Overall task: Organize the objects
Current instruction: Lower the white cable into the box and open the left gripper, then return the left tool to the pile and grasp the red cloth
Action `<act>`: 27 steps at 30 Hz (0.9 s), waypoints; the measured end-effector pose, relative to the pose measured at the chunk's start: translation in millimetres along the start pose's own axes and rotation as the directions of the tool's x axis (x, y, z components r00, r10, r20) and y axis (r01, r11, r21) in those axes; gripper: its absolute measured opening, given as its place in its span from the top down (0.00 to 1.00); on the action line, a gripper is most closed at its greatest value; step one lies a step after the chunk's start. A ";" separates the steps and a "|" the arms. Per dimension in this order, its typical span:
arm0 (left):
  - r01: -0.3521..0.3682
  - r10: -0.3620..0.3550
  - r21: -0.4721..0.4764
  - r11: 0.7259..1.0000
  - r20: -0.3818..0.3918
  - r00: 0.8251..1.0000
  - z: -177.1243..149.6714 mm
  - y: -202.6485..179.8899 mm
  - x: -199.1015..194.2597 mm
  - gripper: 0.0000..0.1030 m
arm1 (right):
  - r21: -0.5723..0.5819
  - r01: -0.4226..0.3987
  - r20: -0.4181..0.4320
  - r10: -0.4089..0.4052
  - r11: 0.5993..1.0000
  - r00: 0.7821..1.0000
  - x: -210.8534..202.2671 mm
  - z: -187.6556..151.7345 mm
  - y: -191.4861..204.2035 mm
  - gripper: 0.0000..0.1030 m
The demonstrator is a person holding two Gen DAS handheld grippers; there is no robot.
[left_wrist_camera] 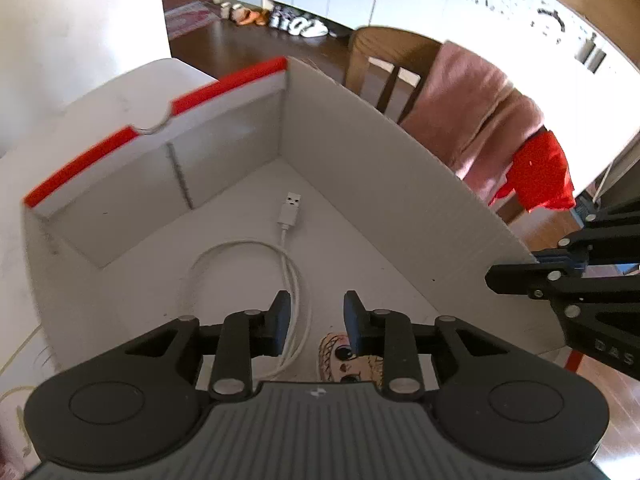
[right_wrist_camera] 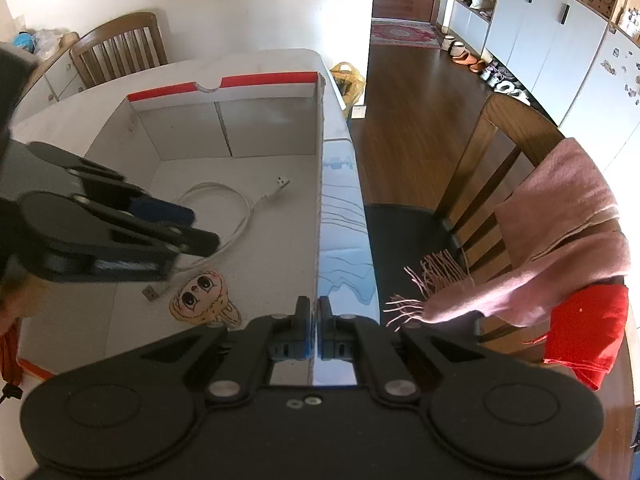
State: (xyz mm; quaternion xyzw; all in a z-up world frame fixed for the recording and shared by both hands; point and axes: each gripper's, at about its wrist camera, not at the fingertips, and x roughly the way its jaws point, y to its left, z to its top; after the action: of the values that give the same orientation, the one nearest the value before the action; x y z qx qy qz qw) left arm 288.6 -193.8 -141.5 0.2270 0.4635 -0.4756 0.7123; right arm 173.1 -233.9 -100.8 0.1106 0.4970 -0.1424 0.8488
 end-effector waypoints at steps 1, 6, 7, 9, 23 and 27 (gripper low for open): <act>0.005 -0.005 -0.006 1.000 0.011 1.000 -1.3 1.8 -5.0 0.74 | -0.003 0.002 0.000 -0.002 1.000 1.000 -0.2 -0.2 1.2 0.98; 0.011 -0.008 -0.035 0.999 0.073 0.997 -10.1 7.0 -35.8 0.74 | -0.016 0.007 0.000 -0.007 1.000 1.000 -1.8 -0.5 3.4 0.98; 0.014 -0.011 -0.035 0.999 0.085 0.996 -12.4 7.3 -41.9 0.74 | -0.018 0.008 0.001 -0.007 1.000 1.000 -2.1 -0.7 3.8 0.98; 0.011 -0.007 -0.035 0.999 0.106 0.994 -16.8 7.4 -55.3 0.74 | -0.023 0.009 0.001 -0.009 1.000 1.000 -2.5 -1.1 4.4 0.97; -0.043 0.074 -0.132 0.990 0.243 0.967 -83.5 47.1 -165.7 0.72 | -0.028 0.010 0.003 -0.010 1.000 1.000 -3.5 -2.0 9.1 0.97; -0.100 0.145 -0.186 0.977 0.246 0.958 -112.9 63.9 -187.4 0.48 | -0.031 0.014 0.003 -0.014 0.999 1.000 -2.9 -2.5 9.9 0.97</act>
State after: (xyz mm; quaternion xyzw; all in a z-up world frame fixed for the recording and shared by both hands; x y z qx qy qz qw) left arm 273.0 8.4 -37.5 0.1292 0.3911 -0.4144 0.8116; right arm 173.2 -223.4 -99.0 0.0937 0.4989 -0.1405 0.8500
